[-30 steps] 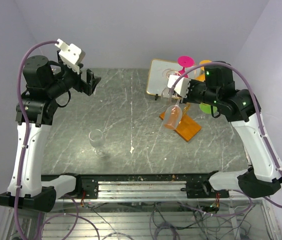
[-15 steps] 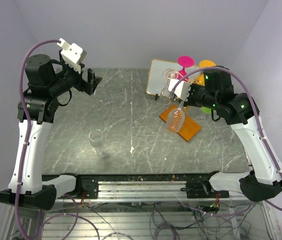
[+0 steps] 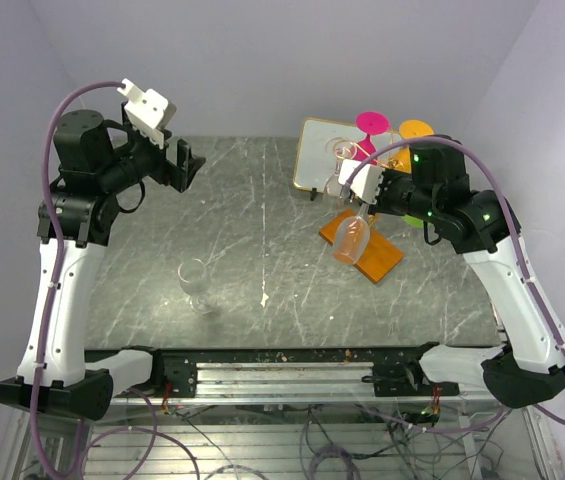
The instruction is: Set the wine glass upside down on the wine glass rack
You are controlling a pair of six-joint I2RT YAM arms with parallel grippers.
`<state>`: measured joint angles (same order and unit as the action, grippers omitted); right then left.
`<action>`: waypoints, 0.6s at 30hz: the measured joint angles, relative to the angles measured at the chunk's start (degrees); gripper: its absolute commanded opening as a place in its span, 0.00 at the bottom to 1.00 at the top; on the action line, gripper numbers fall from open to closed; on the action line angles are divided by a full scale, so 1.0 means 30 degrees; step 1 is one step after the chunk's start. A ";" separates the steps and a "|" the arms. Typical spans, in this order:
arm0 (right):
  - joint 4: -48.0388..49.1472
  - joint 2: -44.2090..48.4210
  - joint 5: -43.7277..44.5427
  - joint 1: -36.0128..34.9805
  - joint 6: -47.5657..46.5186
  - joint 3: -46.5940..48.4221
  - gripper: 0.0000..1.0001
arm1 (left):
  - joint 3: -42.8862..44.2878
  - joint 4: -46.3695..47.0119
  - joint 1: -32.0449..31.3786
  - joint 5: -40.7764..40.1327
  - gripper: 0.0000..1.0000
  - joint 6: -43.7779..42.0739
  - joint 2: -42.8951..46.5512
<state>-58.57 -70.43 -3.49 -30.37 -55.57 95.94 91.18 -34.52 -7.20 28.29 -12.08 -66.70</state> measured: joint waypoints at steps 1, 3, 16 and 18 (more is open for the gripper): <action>0.0000 0.0000 -0.0036 0.0015 0.0000 0.0000 0.08 | -0.0073 0.0000 0.0000 0.0000 0.95 -0.0007 0.0000; -0.0044 0.0000 -0.0073 0.0036 0.0007 0.0000 0.11 | -0.0248 -0.0007 0.0000 0.0000 0.95 -0.0051 0.0000; -0.0984 0.0189 -0.0947 0.0503 0.0015 -0.0007 0.21 | -0.0474 -0.0007 0.0000 0.0000 0.95 -0.0270 -0.0007; -0.1005 0.0284 -0.1115 0.0801 0.0015 -0.0007 0.23 | -0.0488 -0.0007 0.0000 0.0000 0.95 -0.0321 -0.0007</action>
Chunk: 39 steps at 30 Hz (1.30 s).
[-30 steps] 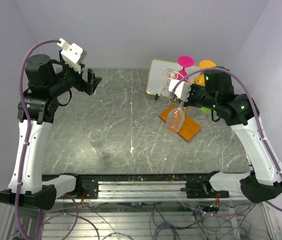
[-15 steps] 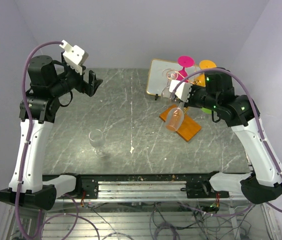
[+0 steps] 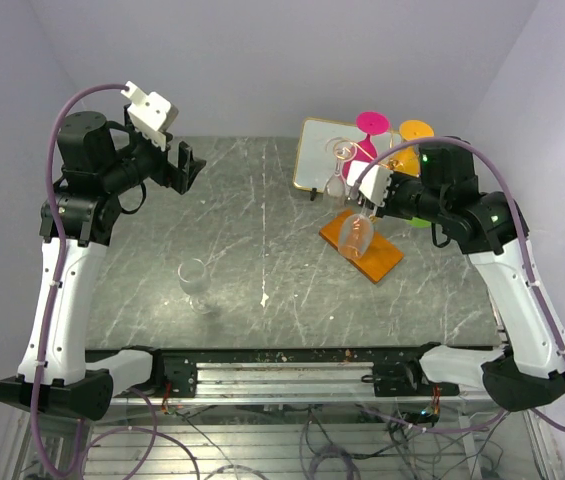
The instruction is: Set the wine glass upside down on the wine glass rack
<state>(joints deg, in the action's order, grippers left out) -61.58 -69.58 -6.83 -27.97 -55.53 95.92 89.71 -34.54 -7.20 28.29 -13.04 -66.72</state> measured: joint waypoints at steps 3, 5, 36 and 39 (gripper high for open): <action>-0.0029 0.0168 0.0000 0.0357 0.0000 0.0000 0.26 | 0.0000 0.0000 0.0000 0.0000 0.95 -0.0022 0.0000; -0.0073 0.0270 -0.0007 0.0459 -0.0007 0.0000 0.28 | -0.0007 0.0007 0.0000 0.0000 0.95 -0.0022 0.0000; -0.0852 0.0903 -0.1756 0.2477 0.0423 0.0175 0.70 | -0.4233 -1.1846 -0.0882 -0.1530 0.75 -1.2305 0.0131; -0.0860 0.0918 -0.1872 0.2586 0.0503 0.0175 0.70 | -0.5173 -1.1825 -0.1953 -0.2215 0.70 -1.2152 -0.0189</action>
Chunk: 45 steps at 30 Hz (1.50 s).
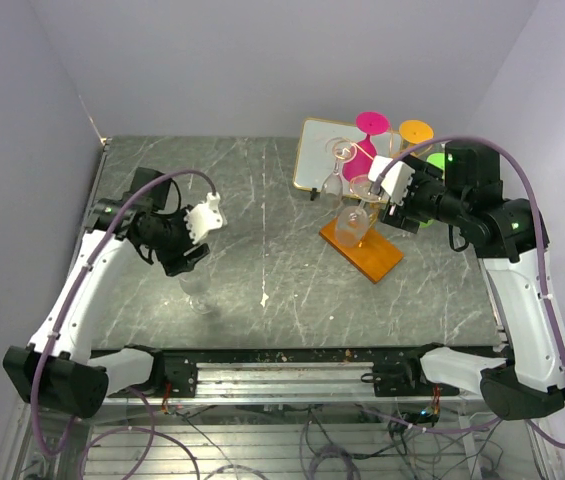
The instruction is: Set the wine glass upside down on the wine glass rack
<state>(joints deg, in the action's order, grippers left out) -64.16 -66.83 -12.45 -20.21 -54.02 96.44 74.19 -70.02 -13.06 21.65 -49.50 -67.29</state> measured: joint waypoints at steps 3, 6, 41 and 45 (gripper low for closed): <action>0.0000 0.0000 -0.0073 0.0029 0.0015 0.0000 0.70 | -0.0699 0.0175 -0.0656 -0.0845 0.67 0.0291 -0.0459; 0.0000 0.0036 -0.0080 0.0087 0.0015 0.0000 0.70 | -0.1049 0.0583 -0.0969 -0.1668 0.64 0.0597 -0.0954; 0.0146 0.0270 0.0051 0.0452 0.0328 0.0080 0.70 | 0.0379 0.1064 -0.1821 -0.3344 0.07 0.1071 -0.2004; 0.0109 0.0095 -0.0095 0.0576 0.0495 0.0721 0.70 | 0.1938 0.0933 -0.1829 -0.3410 0.07 0.0969 -0.1931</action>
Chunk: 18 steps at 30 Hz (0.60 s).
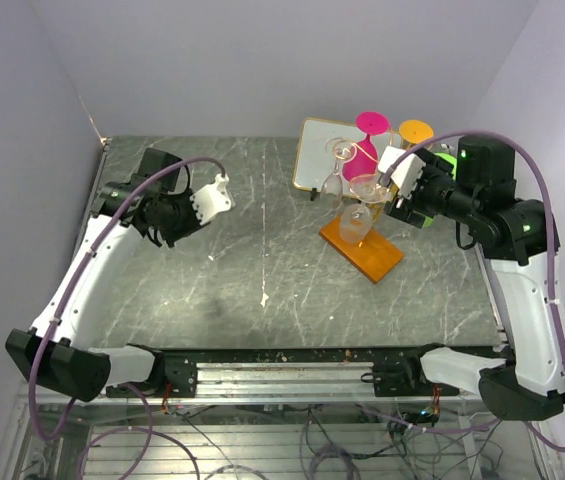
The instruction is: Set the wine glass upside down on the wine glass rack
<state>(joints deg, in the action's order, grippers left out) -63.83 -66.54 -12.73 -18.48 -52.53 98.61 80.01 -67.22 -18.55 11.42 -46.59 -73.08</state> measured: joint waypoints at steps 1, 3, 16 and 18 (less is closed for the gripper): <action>-0.0022 -0.0080 -0.0044 0.0015 0.0029 0.0248 0.70 | 0.0364 -0.0015 0.0000 0.0007 0.07 0.0000 0.0051; -0.0175 -0.0328 -0.0204 0.0066 0.0102 0.0867 0.70 | 0.1246 -0.0029 0.0000 0.0095 0.07 -0.0029 0.0197; 0.0503 -0.2237 -0.7395 0.0787 0.3402 0.4991 0.68 | 0.6047 0.3089 -0.0022 0.4437 0.07 0.2856 0.2171; 0.1785 -0.2681 -0.8386 0.0801 0.4809 0.4597 0.66 | 0.7257 0.3577 -0.0029 0.5027 0.07 0.3723 0.1661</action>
<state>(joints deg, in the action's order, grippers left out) -58.48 -74.59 -37.89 -16.08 -38.11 112.40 101.78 -56.49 -18.63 26.50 -35.42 -68.10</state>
